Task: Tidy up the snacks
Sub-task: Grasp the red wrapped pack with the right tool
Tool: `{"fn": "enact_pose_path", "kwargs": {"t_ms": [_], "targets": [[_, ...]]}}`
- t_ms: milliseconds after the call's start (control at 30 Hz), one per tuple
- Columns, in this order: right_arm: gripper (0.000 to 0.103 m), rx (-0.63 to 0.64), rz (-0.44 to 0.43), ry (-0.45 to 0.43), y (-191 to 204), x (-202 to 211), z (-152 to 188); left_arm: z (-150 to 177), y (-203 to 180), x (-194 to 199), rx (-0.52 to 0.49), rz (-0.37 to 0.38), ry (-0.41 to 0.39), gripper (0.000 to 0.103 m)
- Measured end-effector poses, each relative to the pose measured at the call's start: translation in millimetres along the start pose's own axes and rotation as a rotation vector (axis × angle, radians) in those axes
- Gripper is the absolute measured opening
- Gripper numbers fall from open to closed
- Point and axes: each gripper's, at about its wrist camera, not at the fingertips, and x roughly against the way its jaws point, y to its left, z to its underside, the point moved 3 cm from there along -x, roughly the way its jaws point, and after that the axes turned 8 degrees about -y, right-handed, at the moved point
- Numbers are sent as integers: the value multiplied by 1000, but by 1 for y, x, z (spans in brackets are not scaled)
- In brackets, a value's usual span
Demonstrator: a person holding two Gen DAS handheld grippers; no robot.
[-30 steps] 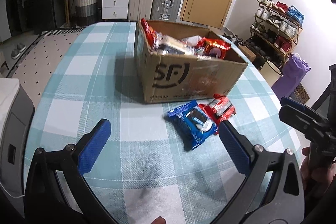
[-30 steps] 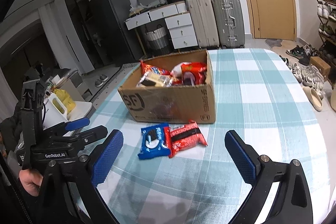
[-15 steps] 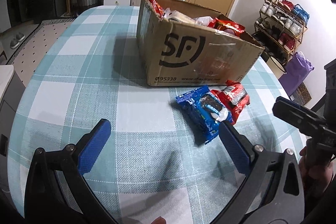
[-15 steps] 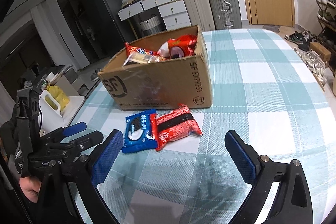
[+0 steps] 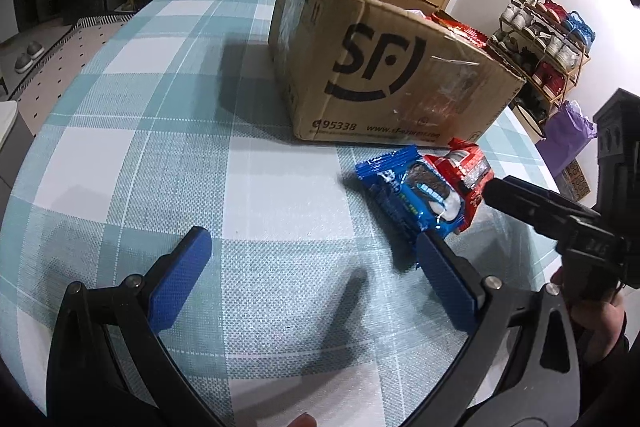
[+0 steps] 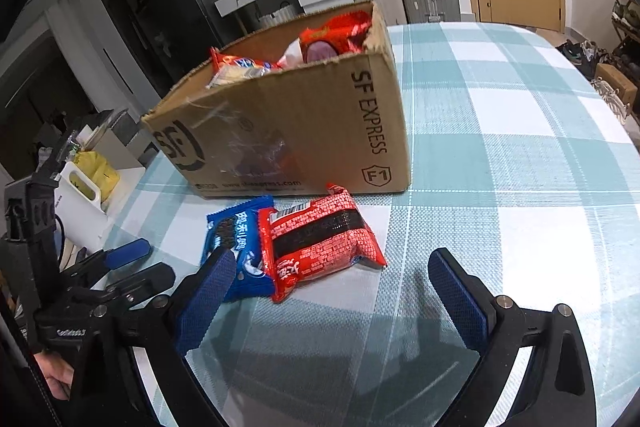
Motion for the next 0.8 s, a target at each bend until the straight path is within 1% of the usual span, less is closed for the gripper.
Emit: {"fn": "enact_pose_path", "kwargs": {"t_ms": [167,300,400,433,467,500,567,633,667,800], "targets": [[99,6,14,24,-1,-18,-3,-1,4,-6,-3,4,2,102],[99,20,21,18,-1,-24,-6,-3,6,-9,6,9,0,102],[96,51,40,20,5,-29,-7,-3,6,-8,9,9,-2,102],[90,70,52,22,7,-31,-8,-2,5,-6,10,10,-2,102],[82,100,72,25,11,-33,-7,-2,5,-6,11,11,-2,102],[77,125,84,29,15,-35,-7,-2,6,-7,13,11,-2,102],[54,175,76,36,25,-37,-6,-2,6,-5,14,11,-2,102],[50,211,97,37,31,-39,-4,-2,6,-4,16,10,-1,102],[48,213,93,32,32,-38,-4,-1,6,-4,17,11,-1,102],[46,183,70,21,29,-35,-6,2,3,0,8,9,1,102]]}}
